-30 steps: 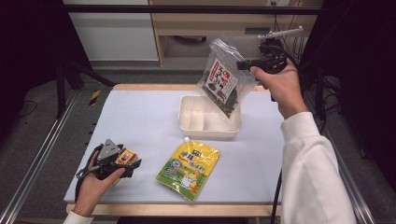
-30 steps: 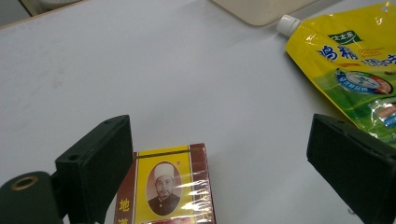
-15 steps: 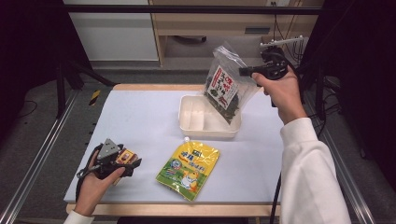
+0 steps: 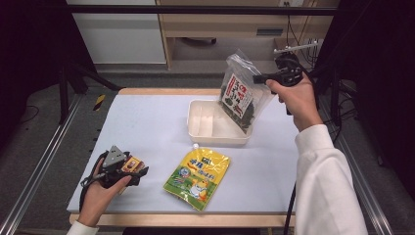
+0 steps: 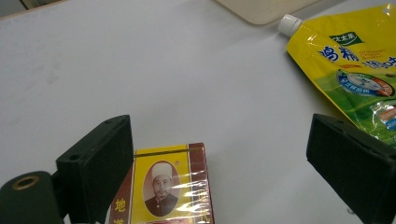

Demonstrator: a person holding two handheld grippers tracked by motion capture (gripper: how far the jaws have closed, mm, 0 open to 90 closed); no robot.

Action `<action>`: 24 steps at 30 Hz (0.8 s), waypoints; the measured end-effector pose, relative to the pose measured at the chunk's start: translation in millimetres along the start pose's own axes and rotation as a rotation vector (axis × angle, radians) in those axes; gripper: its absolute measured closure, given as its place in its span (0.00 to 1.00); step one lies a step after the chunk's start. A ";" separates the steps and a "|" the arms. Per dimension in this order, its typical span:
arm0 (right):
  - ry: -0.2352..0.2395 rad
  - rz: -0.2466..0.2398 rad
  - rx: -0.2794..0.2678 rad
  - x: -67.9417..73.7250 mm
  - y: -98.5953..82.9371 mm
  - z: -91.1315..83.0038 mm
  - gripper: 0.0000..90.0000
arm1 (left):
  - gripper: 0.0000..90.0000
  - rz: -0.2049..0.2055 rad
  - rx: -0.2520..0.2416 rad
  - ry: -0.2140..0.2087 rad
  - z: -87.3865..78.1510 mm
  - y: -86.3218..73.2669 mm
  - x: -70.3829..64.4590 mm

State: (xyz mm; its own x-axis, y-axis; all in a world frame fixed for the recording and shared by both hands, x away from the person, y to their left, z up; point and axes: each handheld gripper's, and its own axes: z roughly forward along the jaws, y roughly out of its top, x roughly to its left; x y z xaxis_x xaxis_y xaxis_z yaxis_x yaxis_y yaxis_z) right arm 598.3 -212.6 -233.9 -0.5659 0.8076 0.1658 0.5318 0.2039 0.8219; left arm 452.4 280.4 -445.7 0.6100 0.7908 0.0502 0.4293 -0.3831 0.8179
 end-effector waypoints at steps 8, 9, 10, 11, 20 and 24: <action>-0.024 -0.023 0.036 5.2 -0.8 0.9 0.98 | 0.08 0.012 -0.001 -0.006 1.0 1.0 -2.5; -0.024 -0.026 0.035 5.9 -0.6 2.2 0.98 | 0.08 0.012 -0.005 -0.004 0.4 1.3 -2.2; -0.024 -0.025 0.038 6.3 -0.4 3.3 0.98 | 0.08 0.009 -0.009 -0.002 0.0 1.4 -2.0; -0.026 -0.025 0.045 6.8 -0.3 4.4 0.98 | 0.08 0.008 -0.011 -0.001 -0.2 1.4 -1.6; -0.044 -0.012 0.097 -0.1 -12.1 24.6 0.98 | 0.08 0.008 -0.008 -0.004 -1.4 1.2 0.4; -0.041 0.016 0.094 -7.9 -17.4 27.0 0.98 | 0.08 0.001 -0.008 0.000 -2.0 0.7 2.7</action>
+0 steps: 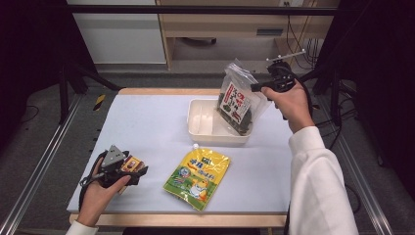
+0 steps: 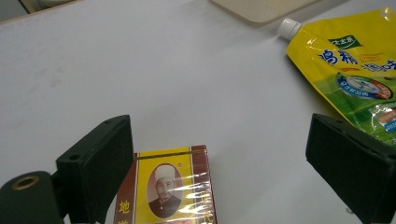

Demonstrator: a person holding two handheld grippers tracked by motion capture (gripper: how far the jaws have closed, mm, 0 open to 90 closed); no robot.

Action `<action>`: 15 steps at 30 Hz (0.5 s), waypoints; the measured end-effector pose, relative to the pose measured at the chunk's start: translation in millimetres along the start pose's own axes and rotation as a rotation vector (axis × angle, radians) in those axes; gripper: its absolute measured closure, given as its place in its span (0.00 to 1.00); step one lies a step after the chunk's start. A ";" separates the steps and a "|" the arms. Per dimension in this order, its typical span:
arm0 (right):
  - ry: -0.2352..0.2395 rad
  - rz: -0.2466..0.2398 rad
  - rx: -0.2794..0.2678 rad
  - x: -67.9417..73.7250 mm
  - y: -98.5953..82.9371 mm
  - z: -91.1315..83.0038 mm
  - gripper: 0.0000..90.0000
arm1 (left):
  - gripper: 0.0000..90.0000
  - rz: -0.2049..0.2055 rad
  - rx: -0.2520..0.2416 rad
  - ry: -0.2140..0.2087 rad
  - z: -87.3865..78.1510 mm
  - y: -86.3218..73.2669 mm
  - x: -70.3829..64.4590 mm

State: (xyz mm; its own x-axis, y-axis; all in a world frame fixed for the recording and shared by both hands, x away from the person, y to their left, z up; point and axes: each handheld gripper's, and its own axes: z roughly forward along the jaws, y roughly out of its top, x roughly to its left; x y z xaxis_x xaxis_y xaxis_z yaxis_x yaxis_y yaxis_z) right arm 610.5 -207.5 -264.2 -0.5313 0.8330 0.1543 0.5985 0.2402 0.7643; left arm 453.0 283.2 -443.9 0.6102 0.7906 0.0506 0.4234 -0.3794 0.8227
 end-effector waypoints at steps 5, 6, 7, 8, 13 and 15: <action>0.010 0.014 -0.019 -7.4 -10.4 -0.7 0.98 | 0.08 0.002 0.002 -0.003 1.2 0.0 -1.0; 0.013 0.017 -0.021 -8.5 -12.6 -1.2 0.98 | 0.08 0.004 0.004 -0.005 1.5 0.0 -1.6; 0.017 0.021 -0.021 -9.3 -14.6 -1.8 0.98 | 0.08 0.007 0.005 -0.006 1.7 0.1 -2.1; 0.018 0.021 -0.021 -10.0 -16.5 -2.3 0.97 | 0.08 0.007 0.005 -0.007 1.9 0.1 -2.9; 0.023 0.020 -0.028 -11.2 -23.3 -4.6 0.97 | 0.08 0.013 0.013 -0.010 2.6 -0.1 -3.9; 0.023 0.012 -0.040 -10.5 -24.6 -4.3 0.96 | 0.08 0.010 0.013 -0.008 2.6 -0.7 -2.9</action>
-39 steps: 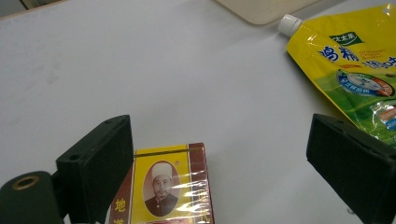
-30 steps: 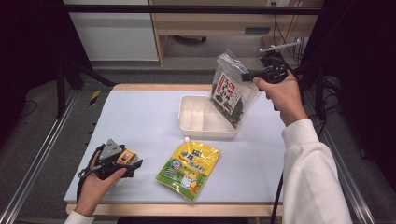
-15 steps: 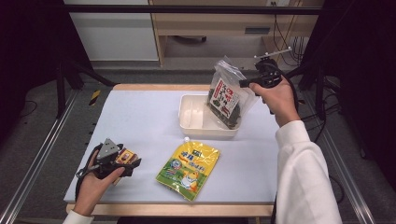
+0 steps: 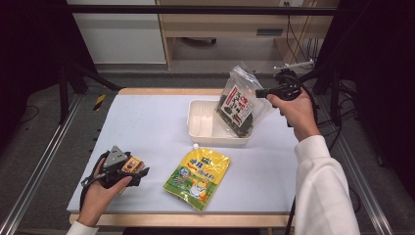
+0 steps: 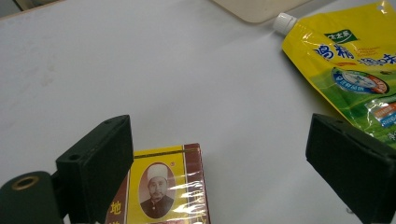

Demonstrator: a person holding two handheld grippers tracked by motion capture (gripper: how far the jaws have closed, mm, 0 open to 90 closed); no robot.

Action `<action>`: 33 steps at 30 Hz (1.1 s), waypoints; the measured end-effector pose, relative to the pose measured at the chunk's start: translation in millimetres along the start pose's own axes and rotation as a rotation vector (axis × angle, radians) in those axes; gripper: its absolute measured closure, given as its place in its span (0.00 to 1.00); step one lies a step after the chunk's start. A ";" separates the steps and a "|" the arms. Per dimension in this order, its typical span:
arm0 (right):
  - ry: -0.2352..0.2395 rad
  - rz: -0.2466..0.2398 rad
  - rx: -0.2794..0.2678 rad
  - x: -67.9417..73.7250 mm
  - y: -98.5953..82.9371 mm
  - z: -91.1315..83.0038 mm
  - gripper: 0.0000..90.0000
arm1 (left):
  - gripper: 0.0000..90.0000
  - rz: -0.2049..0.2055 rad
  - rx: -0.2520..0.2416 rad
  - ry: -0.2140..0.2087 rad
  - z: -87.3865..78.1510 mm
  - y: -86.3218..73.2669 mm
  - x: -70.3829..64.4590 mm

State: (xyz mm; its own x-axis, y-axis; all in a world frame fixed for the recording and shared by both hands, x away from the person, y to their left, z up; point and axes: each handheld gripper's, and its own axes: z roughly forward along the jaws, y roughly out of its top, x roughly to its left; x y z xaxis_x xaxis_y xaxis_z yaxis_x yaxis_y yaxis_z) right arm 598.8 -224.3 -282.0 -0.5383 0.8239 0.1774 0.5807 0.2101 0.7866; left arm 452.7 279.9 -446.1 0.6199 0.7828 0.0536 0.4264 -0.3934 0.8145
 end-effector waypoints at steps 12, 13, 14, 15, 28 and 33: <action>0.008 -0.015 -0.043 3.2 -5.9 0.1 0.75 | 0.08 -0.001 0.001 0.003 -0.2 -0.2 0.5; 0.008 -0.013 -0.046 3.8 -6.4 0.5 0.71 | 0.08 -0.001 0.001 0.003 -0.3 -0.3 0.6; 0.007 -0.011 -0.048 4.5 -6.7 0.9 0.67 | 0.08 -0.001 0.002 0.003 -0.3 -0.4 0.7; 0.007 -0.013 -0.051 5.3 -7.0 1.3 0.65 | 0.08 -0.002 0.002 0.003 -0.3 -0.4 0.7; 0.084 -0.045 -0.131 21.8 -8.6 -6.2 0.46 | 0.08 0.002 0.009 0.000 1.3 -0.5 0.1; 0.081 -0.067 -0.157 30.8 -8.4 -13.7 0.36 | 0.08 0.005 0.008 0.005 1.2 -0.4 -0.4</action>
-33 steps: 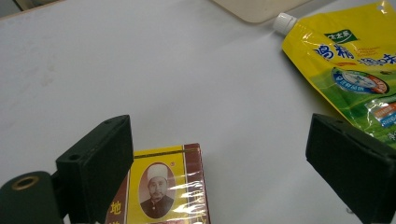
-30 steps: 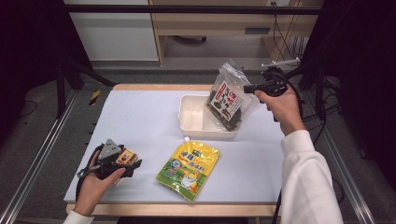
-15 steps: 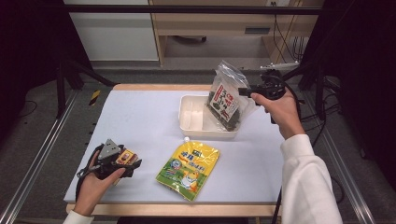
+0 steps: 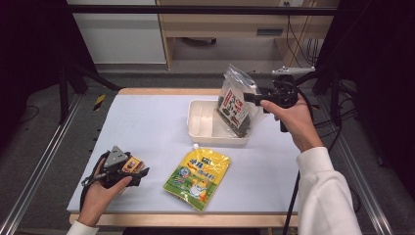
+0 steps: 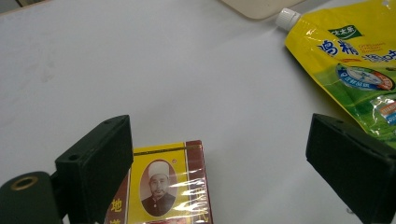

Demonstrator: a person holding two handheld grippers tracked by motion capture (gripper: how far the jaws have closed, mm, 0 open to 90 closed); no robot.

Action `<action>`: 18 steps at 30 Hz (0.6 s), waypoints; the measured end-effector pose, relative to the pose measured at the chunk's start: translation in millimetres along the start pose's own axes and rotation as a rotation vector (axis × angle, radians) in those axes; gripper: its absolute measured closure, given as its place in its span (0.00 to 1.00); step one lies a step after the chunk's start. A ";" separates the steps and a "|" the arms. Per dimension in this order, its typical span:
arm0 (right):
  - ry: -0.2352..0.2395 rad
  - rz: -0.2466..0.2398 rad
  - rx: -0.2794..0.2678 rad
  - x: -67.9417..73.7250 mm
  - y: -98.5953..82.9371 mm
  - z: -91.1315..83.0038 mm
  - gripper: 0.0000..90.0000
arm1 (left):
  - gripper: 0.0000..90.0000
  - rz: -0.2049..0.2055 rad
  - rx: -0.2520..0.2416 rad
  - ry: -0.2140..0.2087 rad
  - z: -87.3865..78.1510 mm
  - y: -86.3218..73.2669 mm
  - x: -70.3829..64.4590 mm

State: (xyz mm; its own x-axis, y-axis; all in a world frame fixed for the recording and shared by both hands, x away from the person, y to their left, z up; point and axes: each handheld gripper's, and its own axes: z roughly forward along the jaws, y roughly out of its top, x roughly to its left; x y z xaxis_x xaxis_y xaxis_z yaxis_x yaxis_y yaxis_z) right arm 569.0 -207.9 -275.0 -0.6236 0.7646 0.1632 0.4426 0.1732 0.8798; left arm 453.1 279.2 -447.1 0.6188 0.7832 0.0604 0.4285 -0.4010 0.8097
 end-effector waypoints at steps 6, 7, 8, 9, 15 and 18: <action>-0.052 -0.043 -0.035 9.1 -4.1 -15.3 0.24 | 0.08 0.002 -0.001 -0.002 0.3 0.5 -0.7; -0.061 -0.046 -0.042 10.7 -6.3 -18.4 0.23 | 0.08 0.002 -0.001 -0.003 0.5 0.4 -0.6; -0.070 -0.046 -0.048 12.1 -8.5 -21.8 0.22 | 0.08 0.000 -0.002 -0.002 0.3 0.5 -0.1; -0.079 -0.048 -0.055 13.4 -10.8 -25.0 0.20 | 0.08 -0.007 -0.005 -0.002 -0.3 0.5 0.4; -0.118 -0.078 -0.081 26.1 -27.3 -45.9 0.11 | 0.08 -0.009 -0.008 0.011 -2.3 -0.2 1.6; -0.151 -0.103 -0.088 32.9 -37.2 -53.4 0.08 | 0.08 -0.003 -0.009 0.011 -1.9 0.2 0.6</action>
State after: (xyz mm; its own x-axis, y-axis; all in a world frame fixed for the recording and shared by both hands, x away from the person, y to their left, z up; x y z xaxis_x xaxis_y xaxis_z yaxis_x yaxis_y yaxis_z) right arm 497.6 -222.3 -278.5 -0.5562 0.8310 0.0071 0.3192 0.2057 0.9251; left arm 452.3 280.4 -445.8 0.6107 0.7893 0.0644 0.4244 -0.3948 0.8149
